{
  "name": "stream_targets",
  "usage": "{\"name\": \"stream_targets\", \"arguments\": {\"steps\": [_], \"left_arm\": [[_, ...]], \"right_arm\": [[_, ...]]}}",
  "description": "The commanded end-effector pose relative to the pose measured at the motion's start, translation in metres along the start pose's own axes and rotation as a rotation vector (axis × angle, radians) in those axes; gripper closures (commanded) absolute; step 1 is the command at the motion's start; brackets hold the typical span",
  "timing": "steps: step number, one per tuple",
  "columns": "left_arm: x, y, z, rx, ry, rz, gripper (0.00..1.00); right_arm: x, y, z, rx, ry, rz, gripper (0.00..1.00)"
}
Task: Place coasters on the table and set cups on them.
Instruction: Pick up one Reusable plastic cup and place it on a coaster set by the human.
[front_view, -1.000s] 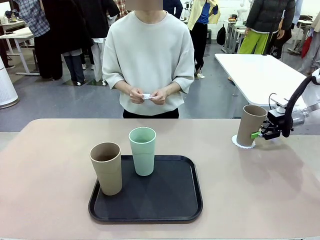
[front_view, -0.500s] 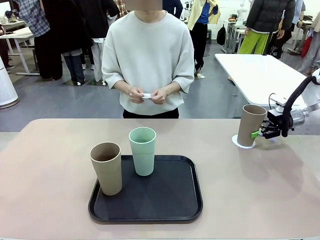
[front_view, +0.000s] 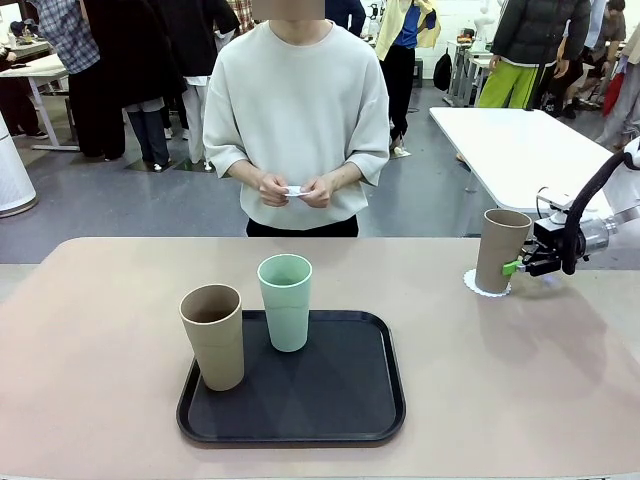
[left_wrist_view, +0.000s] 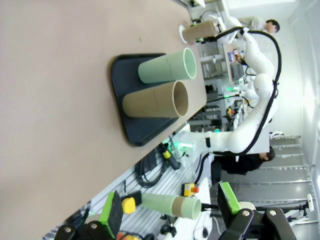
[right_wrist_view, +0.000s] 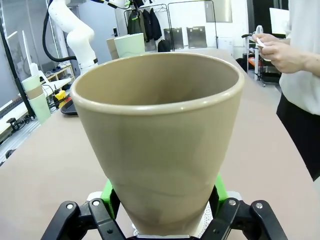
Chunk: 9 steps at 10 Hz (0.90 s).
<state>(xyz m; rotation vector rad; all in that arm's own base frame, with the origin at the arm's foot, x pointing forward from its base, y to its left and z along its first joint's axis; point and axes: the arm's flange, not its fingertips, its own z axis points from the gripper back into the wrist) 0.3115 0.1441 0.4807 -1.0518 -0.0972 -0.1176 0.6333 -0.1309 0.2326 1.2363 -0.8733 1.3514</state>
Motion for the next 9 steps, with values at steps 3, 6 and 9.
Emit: {"name": "stream_targets", "arguments": {"steps": [3,6,9], "left_arm": [[-0.001,-0.0008,0.0013,-0.01,-0.002,-0.009,0.0],[-0.001,-0.0008,0.0013,-0.01,-0.002,-0.009,0.0],[-0.001,-0.0008,0.0013,-0.01,-0.002,-0.009,0.0]], "right_arm": [[0.0025,-0.0117,0.0047,0.007,-0.023,-0.011,0.0],[0.0017,-0.0111,0.0052,-0.004,0.01,-0.018,0.0],[-0.0051,-0.0106,0.006,-0.002,0.177,-0.084,0.0]]}}
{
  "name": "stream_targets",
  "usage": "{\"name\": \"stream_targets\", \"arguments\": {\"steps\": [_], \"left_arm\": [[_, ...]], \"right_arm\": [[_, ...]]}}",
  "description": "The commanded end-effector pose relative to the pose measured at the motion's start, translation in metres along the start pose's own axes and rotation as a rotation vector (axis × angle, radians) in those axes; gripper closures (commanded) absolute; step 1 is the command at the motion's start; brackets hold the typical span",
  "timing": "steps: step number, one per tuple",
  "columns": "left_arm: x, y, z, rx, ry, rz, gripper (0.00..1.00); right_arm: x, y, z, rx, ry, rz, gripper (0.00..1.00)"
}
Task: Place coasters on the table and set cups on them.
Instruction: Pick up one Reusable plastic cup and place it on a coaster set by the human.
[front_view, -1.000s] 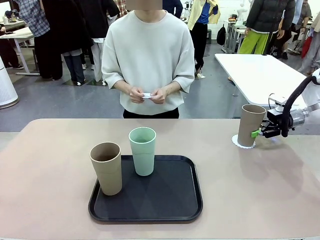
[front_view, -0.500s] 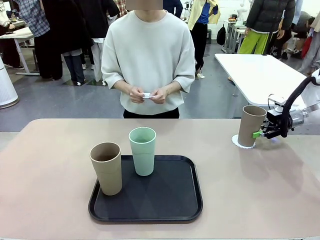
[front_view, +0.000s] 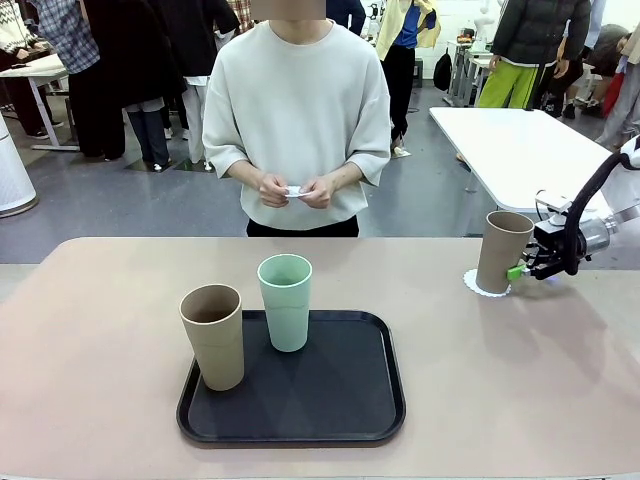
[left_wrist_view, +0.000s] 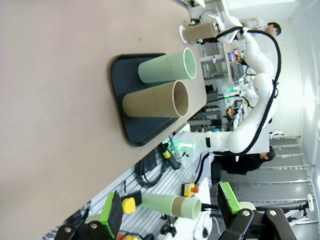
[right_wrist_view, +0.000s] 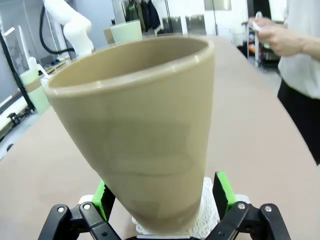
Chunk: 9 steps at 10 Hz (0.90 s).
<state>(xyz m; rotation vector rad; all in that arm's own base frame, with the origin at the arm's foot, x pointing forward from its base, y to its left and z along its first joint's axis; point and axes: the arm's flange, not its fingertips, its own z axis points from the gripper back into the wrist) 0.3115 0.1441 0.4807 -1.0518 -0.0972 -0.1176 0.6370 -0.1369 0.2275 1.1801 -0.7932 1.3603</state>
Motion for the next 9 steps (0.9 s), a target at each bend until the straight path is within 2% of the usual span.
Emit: {"name": "stream_targets", "arguments": {"steps": [1,4,9], "left_arm": [[-0.001,-0.001,0.001,-0.009,-0.002,-0.009,0.0],[-0.001,-0.001,0.001,-0.009,-0.002,-0.009,0.0],[-0.001,-0.001,0.001,-0.009,-0.002,-0.009,0.0]], "right_arm": [[-0.001,-0.006,0.001,0.019,0.176,-0.083,0.0],[0.003,0.002,0.005,0.038,0.31,-0.131,0.0],[0.041,0.046,0.043,-0.079,0.445,-0.143,0.0]]}}
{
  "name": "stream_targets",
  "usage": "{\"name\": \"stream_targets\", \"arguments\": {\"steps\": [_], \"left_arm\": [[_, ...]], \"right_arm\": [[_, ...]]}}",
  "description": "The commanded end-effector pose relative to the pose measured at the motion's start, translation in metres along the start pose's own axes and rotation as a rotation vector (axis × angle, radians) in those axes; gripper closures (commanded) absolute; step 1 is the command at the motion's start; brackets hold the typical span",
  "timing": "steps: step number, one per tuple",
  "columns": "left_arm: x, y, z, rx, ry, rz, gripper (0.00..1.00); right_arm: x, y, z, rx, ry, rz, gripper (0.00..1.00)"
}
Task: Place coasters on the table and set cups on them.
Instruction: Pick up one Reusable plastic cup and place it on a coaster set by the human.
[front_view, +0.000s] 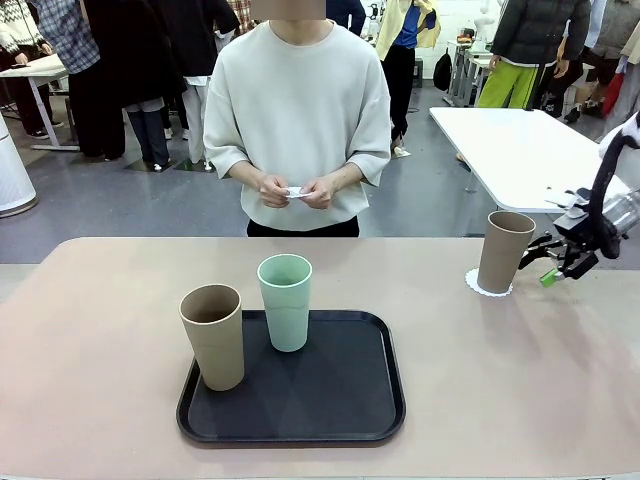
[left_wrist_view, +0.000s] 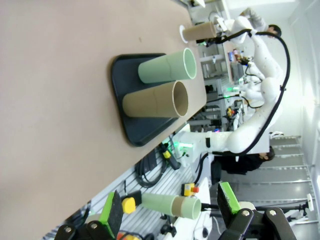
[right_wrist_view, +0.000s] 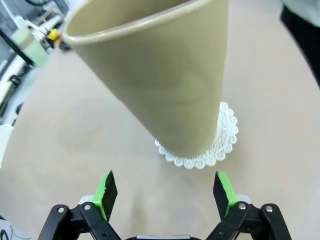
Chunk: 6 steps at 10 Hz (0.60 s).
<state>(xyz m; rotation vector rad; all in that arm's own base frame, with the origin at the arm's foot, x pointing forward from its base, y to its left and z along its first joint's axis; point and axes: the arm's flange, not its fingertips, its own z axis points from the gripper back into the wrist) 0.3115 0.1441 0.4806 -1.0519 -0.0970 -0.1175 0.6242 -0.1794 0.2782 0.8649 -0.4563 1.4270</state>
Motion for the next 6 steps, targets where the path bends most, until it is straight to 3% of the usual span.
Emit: {"name": "stream_targets", "arguments": {"steps": [1,4,6], "left_arm": [[-0.001,-0.001,0.001,-0.009,-0.002,-0.009,0.0],[-0.001,-0.001,0.001,-0.009,-0.002,-0.009,0.0],[-0.001,-0.001,0.001,-0.009,-0.002,-0.009,0.0]], "right_arm": [[0.01,0.025,0.007,-0.08,0.048,-0.053,0.0],[0.038,0.064,0.03,-0.182,0.152,-0.109,0.0],[0.092,0.106,0.042,-0.25,0.27,-0.151,0.0]]}}
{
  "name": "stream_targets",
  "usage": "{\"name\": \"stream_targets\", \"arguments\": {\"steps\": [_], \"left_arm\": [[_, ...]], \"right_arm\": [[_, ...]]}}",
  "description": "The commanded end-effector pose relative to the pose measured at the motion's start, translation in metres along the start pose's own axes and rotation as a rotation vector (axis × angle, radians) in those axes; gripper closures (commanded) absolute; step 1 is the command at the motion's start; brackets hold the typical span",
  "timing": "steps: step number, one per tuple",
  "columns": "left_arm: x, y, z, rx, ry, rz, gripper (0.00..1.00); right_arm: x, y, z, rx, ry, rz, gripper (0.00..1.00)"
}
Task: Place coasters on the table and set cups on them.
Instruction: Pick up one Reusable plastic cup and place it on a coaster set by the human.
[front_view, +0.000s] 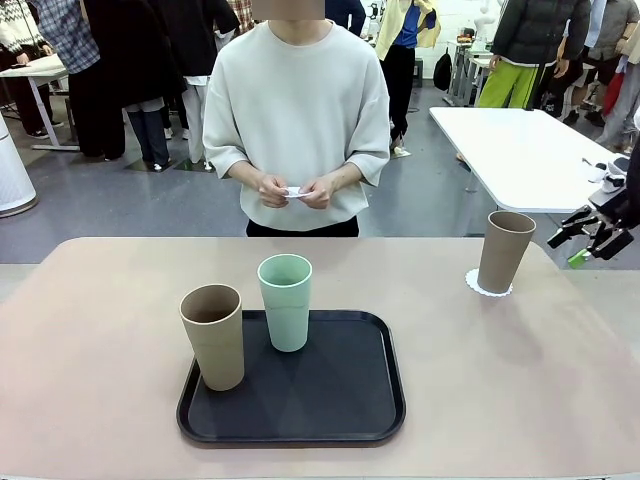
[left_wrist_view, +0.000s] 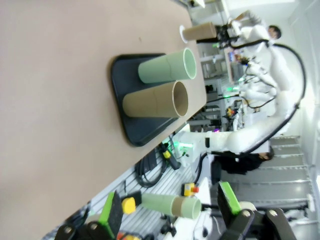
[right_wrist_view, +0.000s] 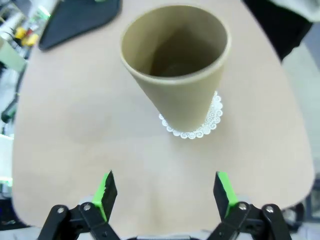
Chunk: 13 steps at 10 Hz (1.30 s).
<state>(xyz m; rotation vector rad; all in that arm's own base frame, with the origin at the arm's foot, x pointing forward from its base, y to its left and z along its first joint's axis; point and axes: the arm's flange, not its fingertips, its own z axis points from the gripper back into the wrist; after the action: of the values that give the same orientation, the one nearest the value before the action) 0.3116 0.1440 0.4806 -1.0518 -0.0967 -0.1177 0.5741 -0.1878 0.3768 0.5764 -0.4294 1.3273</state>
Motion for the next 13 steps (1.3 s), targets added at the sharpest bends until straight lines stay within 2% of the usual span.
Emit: {"name": "stream_targets", "arguments": {"steps": [1,2,4,5,8,9,13], "left_arm": [[-0.001,-0.001,0.001,-0.009,-0.002,-0.009,0.0],[-0.001,-0.001,0.001,-0.009,-0.002,-0.009,0.0],[-0.001,-0.001,0.001,-0.009,-0.002,-0.009,0.0],[-0.001,-0.001,0.001,-0.009,-0.002,-0.009,0.0],[-0.001,-0.001,0.001,-0.009,-0.002,-0.009,0.0],[-0.001,-0.001,0.001,-0.009,-0.002,-0.009,0.0],[-0.001,-0.001,0.001,-0.009,-0.002,-0.009,0.0]], "right_arm": [[0.058,0.059,0.009,-0.062,0.149,-0.066,0.0],[0.088,0.078,0.017,-0.123,0.196,-0.147,0.0],[0.141,0.111,0.021,-0.148,0.288,-0.192,0.0],[0.167,0.129,0.018,-0.159,0.377,-0.21,0.0],[0.215,0.179,0.009,-0.183,0.516,-0.179,0.0],[0.201,0.151,0.02,-0.18,0.403,-0.176,0.0],[0.201,0.151,0.02,-0.18,0.403,-0.176,0.0]]}}
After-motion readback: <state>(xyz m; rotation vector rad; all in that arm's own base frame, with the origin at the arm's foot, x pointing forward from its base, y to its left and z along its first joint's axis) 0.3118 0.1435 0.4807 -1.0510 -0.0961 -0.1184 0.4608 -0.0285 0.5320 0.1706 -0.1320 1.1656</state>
